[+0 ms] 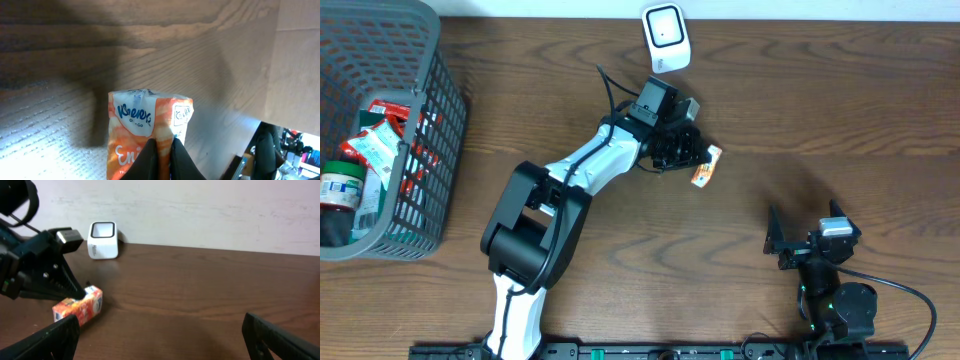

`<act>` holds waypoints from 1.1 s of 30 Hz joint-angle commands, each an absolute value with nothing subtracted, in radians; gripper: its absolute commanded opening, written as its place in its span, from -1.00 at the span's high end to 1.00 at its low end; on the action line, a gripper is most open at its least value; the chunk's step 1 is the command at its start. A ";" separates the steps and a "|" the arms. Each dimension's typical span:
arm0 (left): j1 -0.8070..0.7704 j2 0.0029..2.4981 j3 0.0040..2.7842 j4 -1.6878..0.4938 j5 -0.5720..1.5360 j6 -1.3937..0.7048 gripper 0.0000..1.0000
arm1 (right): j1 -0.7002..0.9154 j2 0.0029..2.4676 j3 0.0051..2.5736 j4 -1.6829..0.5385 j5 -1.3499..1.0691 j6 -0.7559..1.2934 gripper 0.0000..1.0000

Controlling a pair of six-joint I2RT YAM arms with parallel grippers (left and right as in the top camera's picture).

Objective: Scan the item barcode
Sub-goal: 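Lower the tissue pack to the table right of the scanner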

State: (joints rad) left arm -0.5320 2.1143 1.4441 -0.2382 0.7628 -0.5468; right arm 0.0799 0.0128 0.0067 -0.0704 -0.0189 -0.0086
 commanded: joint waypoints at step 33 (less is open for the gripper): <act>-0.569 2.177 1.424 -0.147 0.748 -0.600 0.86 | 0.086 0.011 0.005 -0.074 -0.017 -0.016 -0.98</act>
